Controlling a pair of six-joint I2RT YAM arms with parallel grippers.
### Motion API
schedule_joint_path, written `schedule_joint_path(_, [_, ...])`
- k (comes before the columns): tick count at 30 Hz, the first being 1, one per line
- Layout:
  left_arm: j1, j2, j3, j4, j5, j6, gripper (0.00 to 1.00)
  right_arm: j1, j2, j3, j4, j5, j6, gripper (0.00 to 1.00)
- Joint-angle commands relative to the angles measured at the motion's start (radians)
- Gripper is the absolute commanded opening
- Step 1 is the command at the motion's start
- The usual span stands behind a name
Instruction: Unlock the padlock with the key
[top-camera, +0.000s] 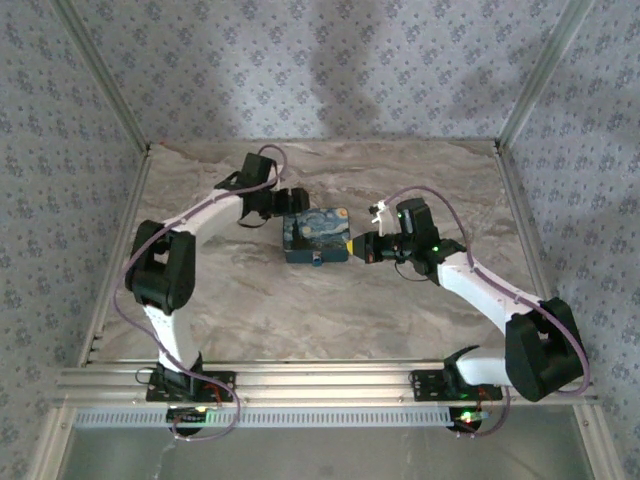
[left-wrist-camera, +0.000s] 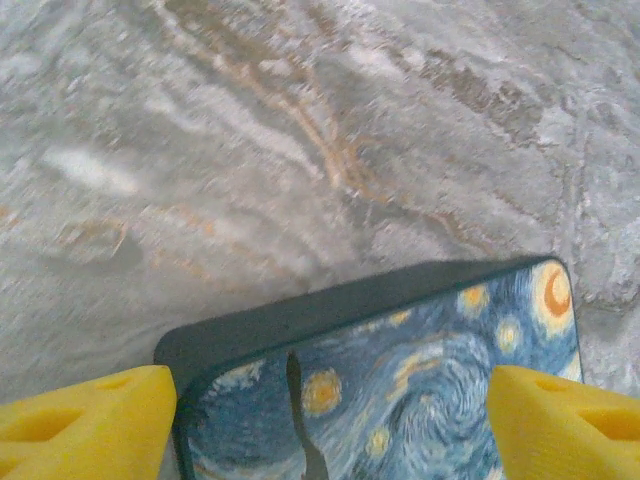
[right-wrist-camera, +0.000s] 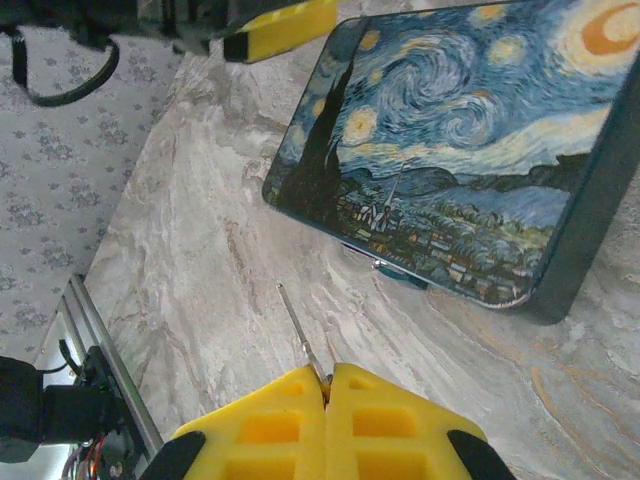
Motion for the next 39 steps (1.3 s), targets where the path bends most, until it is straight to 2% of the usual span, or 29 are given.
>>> schedule_joint_path(1, [-0.001,0.058,0.071,0.000,0.087,0.043,0.81,0.009,0.009,0.003,-0.006,0.014,-0.004,0.01])
schedule_joint_path(7, [0.006,0.012,0.062,-0.008,0.037,0.070,0.81,0.010,0.032,0.004,0.008,0.014,0.011,0.01])
schedule_joint_path(13, [0.012,-0.233,-0.145,0.050,-0.073,0.081,0.82,0.005,0.105,0.035,0.033,-0.005,0.025,0.01])
schedule_joint_path(17, [-0.007,-0.405,-0.331,0.093,-0.046,0.057,0.82,-0.005,0.165,0.065,0.052,-0.008,0.035,0.01])
schedule_joint_path(23, [-0.132,-0.566,-0.579,0.212,0.020,-0.022,0.81,-0.018,0.270,0.129,0.075,-0.021,0.032,0.02])
schedule_joint_path(26, [-0.170,-0.565,-0.659,0.331,0.071,-0.108,0.81,-0.027,0.317,0.164,0.077,-0.022,0.031,0.02])
schedule_joint_path(29, [-0.179,-0.499,-0.667,0.416,0.108,-0.162,0.80,-0.033,0.361,0.192,0.074,-0.016,0.025,0.02])
schedule_joint_path(35, [-0.176,-0.365,-0.595,0.468,0.123,-0.161,0.80,-0.037,0.383,0.211,0.063,0.002,0.027,0.02])
schedule_joint_path(39, [-0.133,-0.294,-0.542,0.472,0.104,-0.132,0.80,-0.040,0.386,0.211,0.070,0.010,0.031,0.02])
